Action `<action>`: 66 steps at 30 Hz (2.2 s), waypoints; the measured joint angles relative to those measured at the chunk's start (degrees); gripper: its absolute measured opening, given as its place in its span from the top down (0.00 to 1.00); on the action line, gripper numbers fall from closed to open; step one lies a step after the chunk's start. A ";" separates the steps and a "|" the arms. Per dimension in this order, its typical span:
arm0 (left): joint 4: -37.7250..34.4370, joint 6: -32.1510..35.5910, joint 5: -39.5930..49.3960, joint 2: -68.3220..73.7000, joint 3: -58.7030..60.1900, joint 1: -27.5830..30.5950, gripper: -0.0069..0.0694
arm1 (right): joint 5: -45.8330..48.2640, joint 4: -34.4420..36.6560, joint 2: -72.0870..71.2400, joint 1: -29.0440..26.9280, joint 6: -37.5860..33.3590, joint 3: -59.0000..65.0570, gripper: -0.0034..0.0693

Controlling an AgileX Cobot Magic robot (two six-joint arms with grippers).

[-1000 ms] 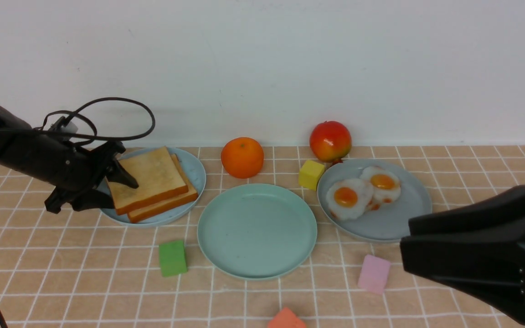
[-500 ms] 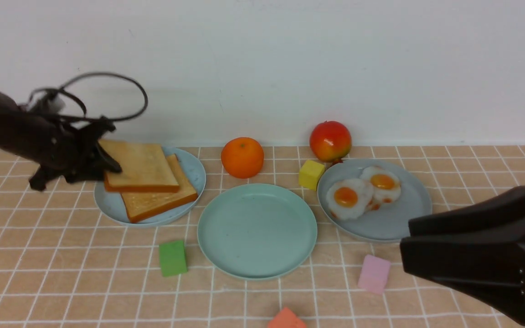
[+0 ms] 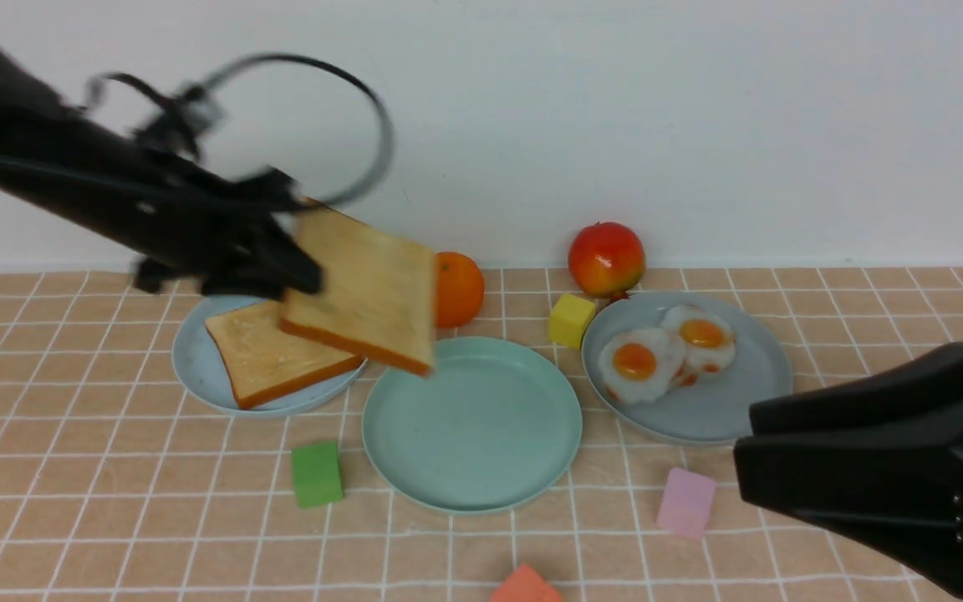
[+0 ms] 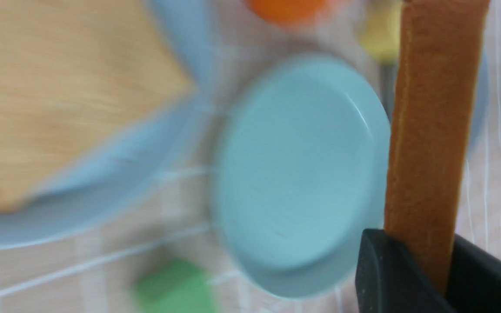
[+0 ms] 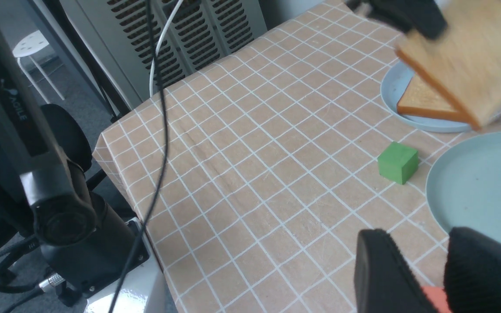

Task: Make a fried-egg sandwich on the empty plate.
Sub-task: Use the left arm to put a slice of bread into the empty plate in the middle, then use the right arm to grab a fried egg

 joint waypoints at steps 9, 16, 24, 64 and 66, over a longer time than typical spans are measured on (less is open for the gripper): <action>-0.30 -3.73 -7.08 8.47 0.56 -9.69 0.77 | 0.11 0.00 0.00 0.00 0.00 0.00 0.62; -0.05 -6.43 -9.26 10.34 0.56 -9.77 0.77 | 0.32 0.00 0.00 0.00 0.00 0.00 0.62; 2.45 -9.80 -8.15 10.34 0.56 -9.77 0.75 | -0.09 0.00 0.00 0.00 0.00 0.00 0.62; 20.25 -4.44 -0.30 -38.48 18.10 -23.20 0.93 | -7.81 -31.23 36.04 -18.73 47.81 -19.56 0.42; 18.35 -2.24 -2.78 -40.43 21.87 -23.60 0.93 | -7.71 -28.88 39.43 -18.95 45.58 -20.25 0.42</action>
